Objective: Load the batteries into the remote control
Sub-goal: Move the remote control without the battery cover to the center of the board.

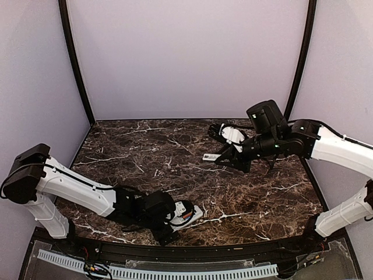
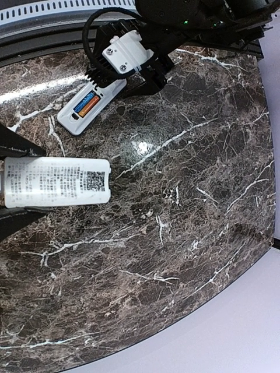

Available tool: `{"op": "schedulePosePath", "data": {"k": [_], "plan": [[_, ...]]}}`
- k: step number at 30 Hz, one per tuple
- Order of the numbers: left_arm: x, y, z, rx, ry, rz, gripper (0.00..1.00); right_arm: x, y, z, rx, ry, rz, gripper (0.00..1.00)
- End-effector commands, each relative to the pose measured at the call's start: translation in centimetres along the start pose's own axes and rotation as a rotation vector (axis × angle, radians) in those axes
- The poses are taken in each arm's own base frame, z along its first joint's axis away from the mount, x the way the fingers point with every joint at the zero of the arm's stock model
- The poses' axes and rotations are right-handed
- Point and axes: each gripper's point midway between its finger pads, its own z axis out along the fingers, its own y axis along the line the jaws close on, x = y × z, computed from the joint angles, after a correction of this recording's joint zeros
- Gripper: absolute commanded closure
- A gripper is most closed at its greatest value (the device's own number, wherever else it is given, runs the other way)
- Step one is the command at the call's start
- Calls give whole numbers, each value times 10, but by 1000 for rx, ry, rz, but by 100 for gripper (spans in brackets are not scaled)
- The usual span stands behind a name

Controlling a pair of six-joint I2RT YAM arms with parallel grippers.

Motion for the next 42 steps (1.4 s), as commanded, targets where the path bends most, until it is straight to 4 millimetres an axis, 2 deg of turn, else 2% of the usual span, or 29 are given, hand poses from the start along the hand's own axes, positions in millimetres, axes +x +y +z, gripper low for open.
{"op": "schedulePosePath", "data": {"k": [1,4,11,16,19,24,29,31,34,35,39,42], "plan": [[-4,-2,7,8,27,57,15,-2,0,-4,-10,-26,-6,100],[-9,-1,12,6,9,99,32,0,3,-5,-22,-26,-6,100],[-2,-8,11,71,9,267,53,5,7,-11,-25,-26,-9,100],[-4,-16,13,137,7,396,59,15,8,-7,-27,-2,-5,100],[-10,-6,16,133,5,432,61,18,8,-6,-28,6,1,100],[-16,12,21,115,14,470,59,23,11,-2,-47,22,10,100],[-13,12,22,126,33,500,53,31,19,9,-99,42,44,100],[-11,12,21,132,41,508,48,33,25,13,-132,40,66,100],[-9,14,21,127,65,512,28,37,33,18,-161,28,78,100],[-9,15,20,120,70,509,26,39,35,19,-167,29,78,100],[-21,10,7,133,27,442,19,47,38,24,-170,35,77,100],[-41,2,-19,155,-107,351,18,57,41,30,-172,54,54,100]]}}
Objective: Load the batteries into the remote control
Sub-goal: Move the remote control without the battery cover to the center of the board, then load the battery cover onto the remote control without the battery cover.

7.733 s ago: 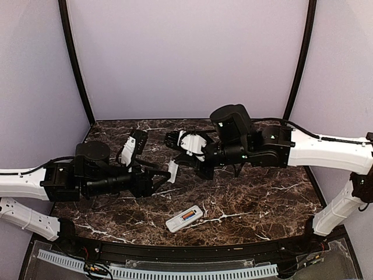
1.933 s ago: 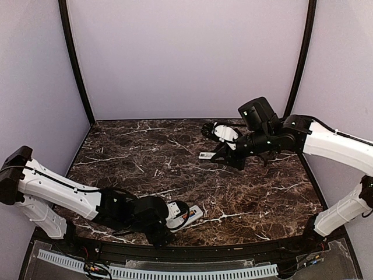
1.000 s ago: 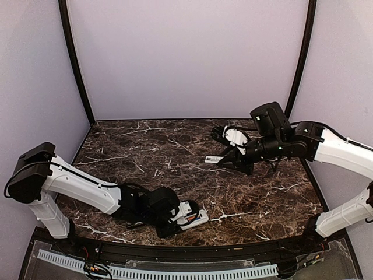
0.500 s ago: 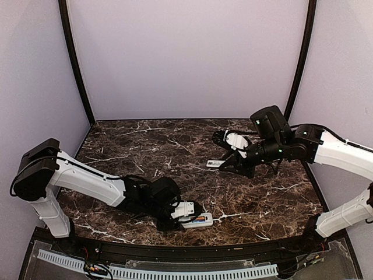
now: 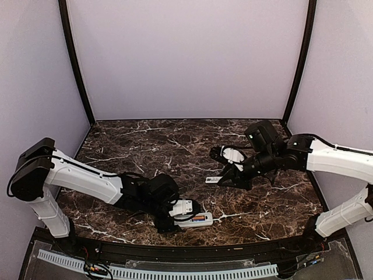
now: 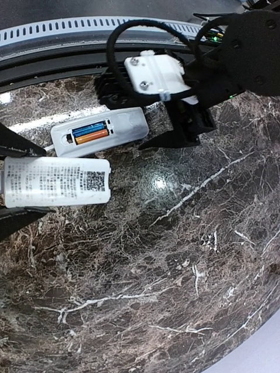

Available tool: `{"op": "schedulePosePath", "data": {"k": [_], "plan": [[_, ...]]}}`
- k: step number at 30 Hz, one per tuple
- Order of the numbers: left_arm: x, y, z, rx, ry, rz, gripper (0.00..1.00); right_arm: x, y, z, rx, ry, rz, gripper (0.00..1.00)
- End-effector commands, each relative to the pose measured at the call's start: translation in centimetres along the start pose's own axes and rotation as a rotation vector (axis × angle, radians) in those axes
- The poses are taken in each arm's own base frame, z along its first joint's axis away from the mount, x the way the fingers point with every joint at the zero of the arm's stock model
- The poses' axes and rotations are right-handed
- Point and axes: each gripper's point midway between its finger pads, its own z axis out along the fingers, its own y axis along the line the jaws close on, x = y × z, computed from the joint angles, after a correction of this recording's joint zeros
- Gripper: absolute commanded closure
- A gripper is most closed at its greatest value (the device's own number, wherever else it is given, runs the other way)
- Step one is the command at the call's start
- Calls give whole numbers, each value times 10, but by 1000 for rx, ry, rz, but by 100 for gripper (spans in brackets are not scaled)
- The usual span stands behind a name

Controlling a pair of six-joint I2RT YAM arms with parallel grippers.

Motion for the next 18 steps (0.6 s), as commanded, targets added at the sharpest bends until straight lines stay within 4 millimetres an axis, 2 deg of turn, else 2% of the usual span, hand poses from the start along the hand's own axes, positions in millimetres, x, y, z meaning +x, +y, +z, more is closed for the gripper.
{"op": "schedulePosePath", "data": {"k": [1,3,6,8,10,14,18], "plan": [[-12,-8,-41,12,-123,-117,17,8,7,13,-16,1,-37,100],[-20,-8,-59,-3,-205,-190,17,19,13,22,-18,35,-84,100],[-24,2,-79,-58,-303,-378,18,31,34,38,-98,77,-137,100],[-15,9,-89,-103,-344,-506,20,37,43,47,-149,91,-145,100],[-1,20,-98,-179,-371,-620,27,44,48,57,-170,113,-155,100],[34,19,-102,-244,-362,-723,39,50,50,69,-182,128,-181,100],[55,16,-91,-267,-291,-728,44,45,55,74,-201,85,-236,100]]}}
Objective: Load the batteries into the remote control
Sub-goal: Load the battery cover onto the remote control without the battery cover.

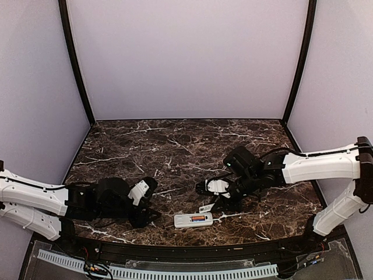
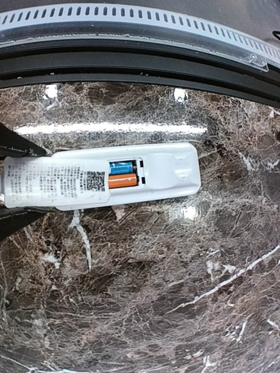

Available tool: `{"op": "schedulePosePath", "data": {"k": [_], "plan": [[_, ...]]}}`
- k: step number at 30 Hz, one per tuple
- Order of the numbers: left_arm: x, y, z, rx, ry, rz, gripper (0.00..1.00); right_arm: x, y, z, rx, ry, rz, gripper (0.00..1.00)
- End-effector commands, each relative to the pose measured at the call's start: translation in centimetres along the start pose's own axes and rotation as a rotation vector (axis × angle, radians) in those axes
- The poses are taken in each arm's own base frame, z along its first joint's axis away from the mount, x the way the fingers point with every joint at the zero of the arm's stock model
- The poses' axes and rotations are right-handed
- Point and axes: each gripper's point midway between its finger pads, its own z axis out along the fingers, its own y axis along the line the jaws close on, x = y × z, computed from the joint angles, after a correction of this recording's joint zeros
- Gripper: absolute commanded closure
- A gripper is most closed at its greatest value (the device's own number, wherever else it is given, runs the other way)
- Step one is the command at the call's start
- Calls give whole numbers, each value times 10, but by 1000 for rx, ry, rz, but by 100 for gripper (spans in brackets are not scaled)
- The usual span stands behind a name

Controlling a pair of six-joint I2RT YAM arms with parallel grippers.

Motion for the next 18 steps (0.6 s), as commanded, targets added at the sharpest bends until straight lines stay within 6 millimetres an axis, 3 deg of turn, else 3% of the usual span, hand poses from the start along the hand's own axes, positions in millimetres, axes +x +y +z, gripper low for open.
{"op": "schedulePosePath", "data": {"k": [1,7,18], "plan": [[20,16,5,-87,45,-61,45,-16,5,8,-3,-70,-106,100],[34,10,25,-72,142,-32,48,-7,13,37,14,4,-162,100],[38,0,28,-10,149,-8,48,-5,16,50,-19,33,-197,100]]}}
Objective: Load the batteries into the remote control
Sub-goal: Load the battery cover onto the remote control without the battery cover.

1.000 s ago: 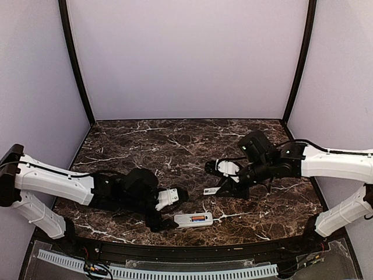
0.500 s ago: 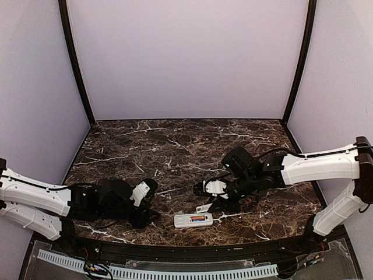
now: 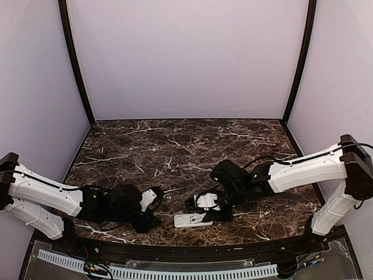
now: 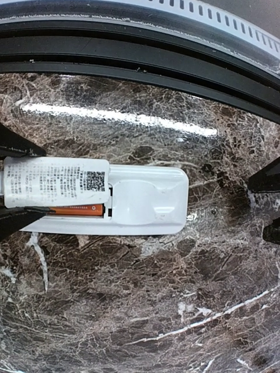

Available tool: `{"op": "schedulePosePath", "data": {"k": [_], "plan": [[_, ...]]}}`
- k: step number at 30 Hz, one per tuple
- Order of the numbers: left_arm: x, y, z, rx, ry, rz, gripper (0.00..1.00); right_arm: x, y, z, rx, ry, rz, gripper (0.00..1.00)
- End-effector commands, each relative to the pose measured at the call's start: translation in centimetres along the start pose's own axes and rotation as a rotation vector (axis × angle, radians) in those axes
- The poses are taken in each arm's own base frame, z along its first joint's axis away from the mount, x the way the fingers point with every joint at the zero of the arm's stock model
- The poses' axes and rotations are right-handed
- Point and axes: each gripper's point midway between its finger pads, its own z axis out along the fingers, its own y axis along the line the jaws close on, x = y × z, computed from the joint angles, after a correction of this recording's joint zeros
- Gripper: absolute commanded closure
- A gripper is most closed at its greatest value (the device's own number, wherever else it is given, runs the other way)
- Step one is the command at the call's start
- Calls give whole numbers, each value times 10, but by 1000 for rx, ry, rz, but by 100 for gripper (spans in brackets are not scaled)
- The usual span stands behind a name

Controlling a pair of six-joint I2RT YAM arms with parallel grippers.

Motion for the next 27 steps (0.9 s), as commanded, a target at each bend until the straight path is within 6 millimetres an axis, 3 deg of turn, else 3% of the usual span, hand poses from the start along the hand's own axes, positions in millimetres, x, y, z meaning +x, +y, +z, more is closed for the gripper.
{"op": "schedulePosePath", "data": {"k": [1,7,20,27], "plan": [[-7,-8,-1,36,-12,17,48,1,-2,11,-14,20,-21,100],[-5,-10,4,39,7,22,48,5,-8,16,3,36,12,100],[-3,-13,8,48,27,29,48,-4,-17,-2,2,-14,69,100],[-3,-14,12,52,38,35,48,-5,-21,3,-8,-1,76,100]]}}
